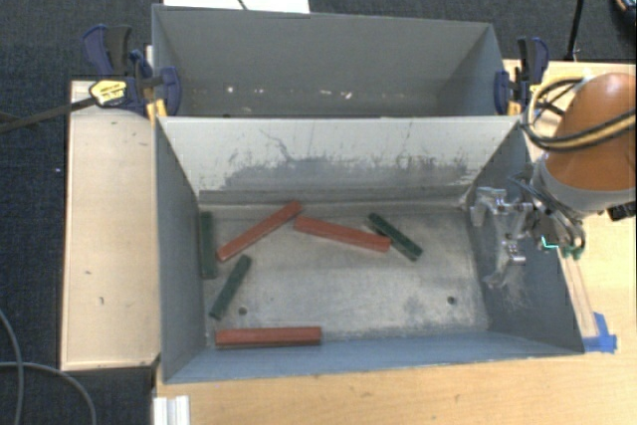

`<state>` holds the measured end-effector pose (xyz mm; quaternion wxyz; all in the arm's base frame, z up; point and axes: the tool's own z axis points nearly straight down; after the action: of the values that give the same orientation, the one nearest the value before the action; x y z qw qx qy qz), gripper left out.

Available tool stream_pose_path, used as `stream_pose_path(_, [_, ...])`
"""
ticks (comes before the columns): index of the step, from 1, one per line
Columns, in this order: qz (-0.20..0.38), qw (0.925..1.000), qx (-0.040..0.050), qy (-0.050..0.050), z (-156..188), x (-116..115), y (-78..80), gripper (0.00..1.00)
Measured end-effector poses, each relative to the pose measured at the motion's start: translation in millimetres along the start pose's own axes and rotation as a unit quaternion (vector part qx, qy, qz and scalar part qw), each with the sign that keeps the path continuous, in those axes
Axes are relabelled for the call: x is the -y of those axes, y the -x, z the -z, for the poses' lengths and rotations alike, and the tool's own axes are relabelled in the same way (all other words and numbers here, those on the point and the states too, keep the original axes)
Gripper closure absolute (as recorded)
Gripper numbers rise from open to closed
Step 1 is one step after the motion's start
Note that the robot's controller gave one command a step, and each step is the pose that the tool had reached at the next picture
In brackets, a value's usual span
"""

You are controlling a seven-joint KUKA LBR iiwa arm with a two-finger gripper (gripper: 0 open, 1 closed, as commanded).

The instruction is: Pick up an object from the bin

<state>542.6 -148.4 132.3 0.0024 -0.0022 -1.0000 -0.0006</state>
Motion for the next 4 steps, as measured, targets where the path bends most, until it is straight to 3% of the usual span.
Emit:
stream_pose_path(1, [-0.103, 0.9947, 0.0015, 0.002, -63, -84, 26.5, 0.0])
stream_pose_path(2, [-0.081, 0.9967, 0.0056, 0.001, -30, -142, 26.4, 0.0])
stream_pose_path(3, [-0.134, 0.991, 0.0049, 0.002, -30, -216, 39.0, 0.0])
stream_pose_path(4, [-0.118, 0.993, 0.0016, 0.001, -64, -270, 31.4, 0.0])
